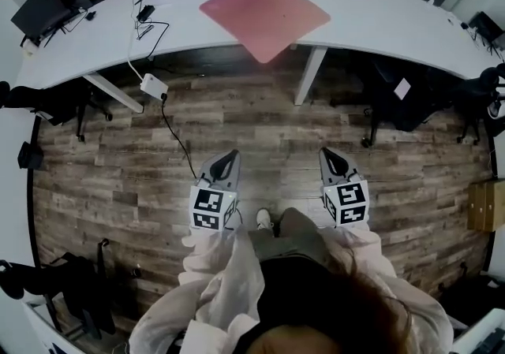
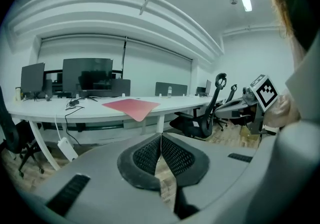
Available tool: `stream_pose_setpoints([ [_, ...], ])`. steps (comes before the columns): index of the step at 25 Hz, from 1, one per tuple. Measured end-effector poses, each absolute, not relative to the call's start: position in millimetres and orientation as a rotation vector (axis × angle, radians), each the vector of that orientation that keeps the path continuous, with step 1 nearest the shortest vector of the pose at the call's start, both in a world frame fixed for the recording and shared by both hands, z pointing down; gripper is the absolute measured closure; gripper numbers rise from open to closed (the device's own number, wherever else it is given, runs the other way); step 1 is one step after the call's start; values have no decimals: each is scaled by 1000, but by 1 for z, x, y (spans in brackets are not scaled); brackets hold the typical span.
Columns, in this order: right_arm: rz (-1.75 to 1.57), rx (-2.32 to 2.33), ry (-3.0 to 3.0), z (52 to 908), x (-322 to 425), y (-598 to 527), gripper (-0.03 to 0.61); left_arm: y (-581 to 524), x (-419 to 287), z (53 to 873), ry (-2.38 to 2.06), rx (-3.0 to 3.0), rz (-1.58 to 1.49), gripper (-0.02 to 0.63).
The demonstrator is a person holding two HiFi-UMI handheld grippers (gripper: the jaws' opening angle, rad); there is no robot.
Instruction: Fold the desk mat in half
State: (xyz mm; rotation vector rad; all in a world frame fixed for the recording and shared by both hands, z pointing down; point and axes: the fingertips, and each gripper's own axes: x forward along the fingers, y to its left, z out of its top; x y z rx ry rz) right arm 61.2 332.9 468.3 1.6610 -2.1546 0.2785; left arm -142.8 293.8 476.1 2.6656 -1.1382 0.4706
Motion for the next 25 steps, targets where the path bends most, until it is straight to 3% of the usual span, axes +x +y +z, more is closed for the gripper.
stream_pose_setpoints([
  [11,308,1609,-2178,484,48,286,566,253,-138,487,-1124,2621,433,584],
  [25,245,1474,-2276,471,95,110,566,98,-94,469,-1277,2564,386,584],
])
